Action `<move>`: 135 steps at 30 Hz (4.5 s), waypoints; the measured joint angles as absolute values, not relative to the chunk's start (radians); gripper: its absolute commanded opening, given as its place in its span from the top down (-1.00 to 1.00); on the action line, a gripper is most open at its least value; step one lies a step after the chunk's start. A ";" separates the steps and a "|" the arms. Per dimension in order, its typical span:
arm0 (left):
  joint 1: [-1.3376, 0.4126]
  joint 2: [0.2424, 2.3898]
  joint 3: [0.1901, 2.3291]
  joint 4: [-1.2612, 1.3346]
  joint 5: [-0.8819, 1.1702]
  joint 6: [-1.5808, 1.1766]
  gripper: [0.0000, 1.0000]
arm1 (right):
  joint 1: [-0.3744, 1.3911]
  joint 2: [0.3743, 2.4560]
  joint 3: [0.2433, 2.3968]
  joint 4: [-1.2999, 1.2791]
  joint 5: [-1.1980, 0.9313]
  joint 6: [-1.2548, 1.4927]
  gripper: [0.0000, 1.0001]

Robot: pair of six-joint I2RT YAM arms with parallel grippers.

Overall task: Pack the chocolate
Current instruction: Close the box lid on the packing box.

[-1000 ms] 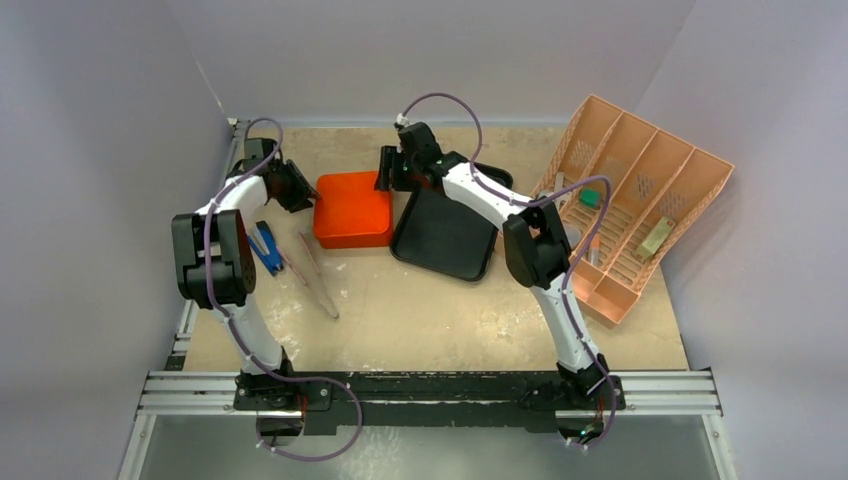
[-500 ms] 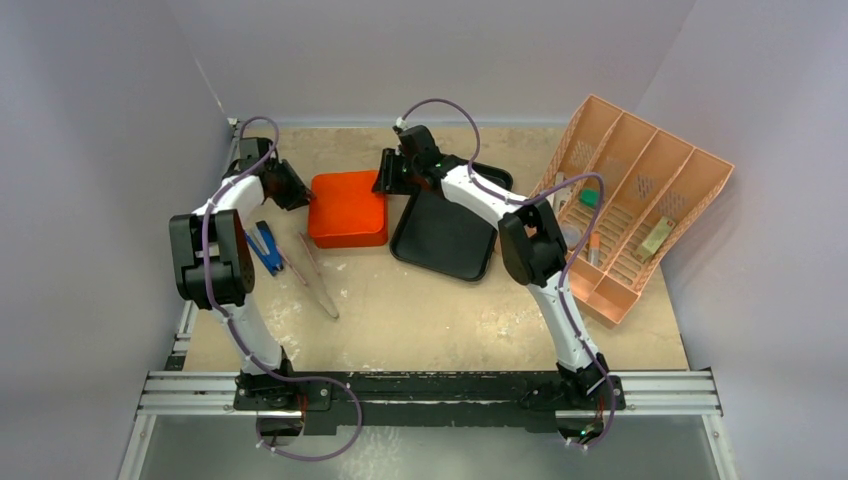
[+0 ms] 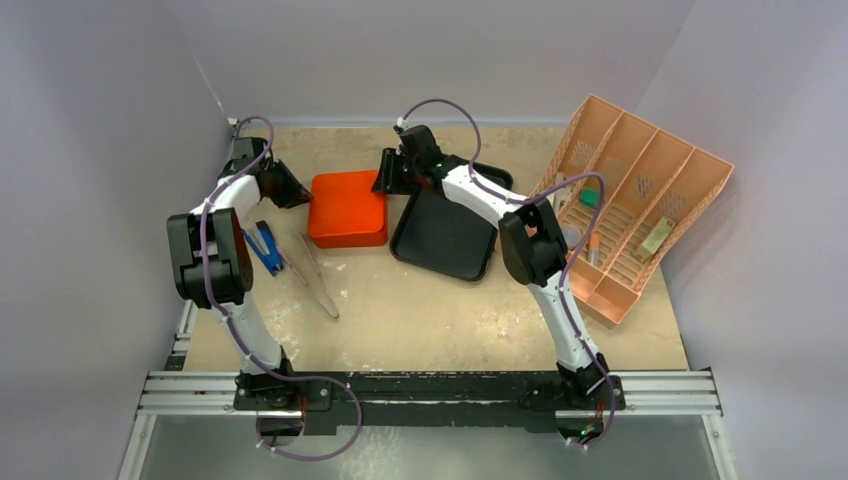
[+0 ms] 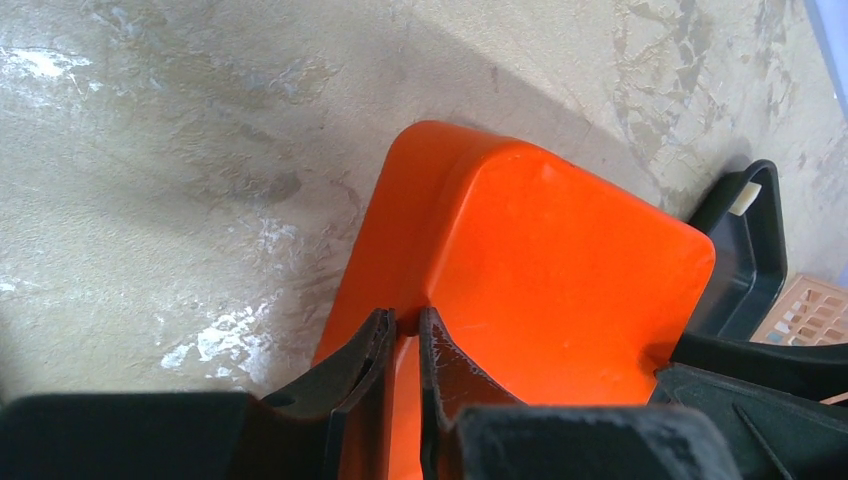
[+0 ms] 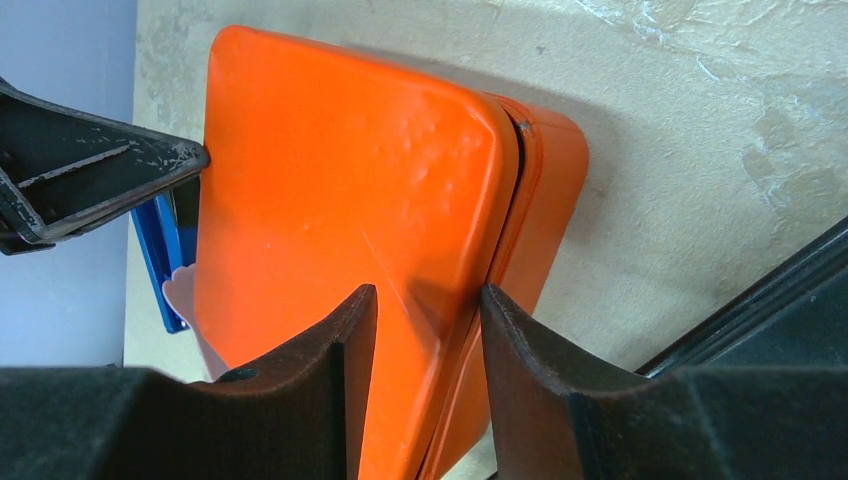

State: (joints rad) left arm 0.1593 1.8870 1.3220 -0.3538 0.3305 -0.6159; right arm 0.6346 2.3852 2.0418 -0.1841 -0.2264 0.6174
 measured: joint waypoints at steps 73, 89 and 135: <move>0.187 1.892 1.393 -0.466 0.103 -0.556 0.29 | 0.659 2.456 2.167 -0.260 -0.201 0.716 -0.01; 0.203 1.894 1.354 -0.381 0.253 -0.568 0.38 | 0.675 2.475 2.173 -0.241 -0.221 0.736 0.12; 0.154 1.909 1.350 -0.361 0.323 -0.552 0.47 | 0.656 2.346 1.901 0.006 -0.216 0.658 0.17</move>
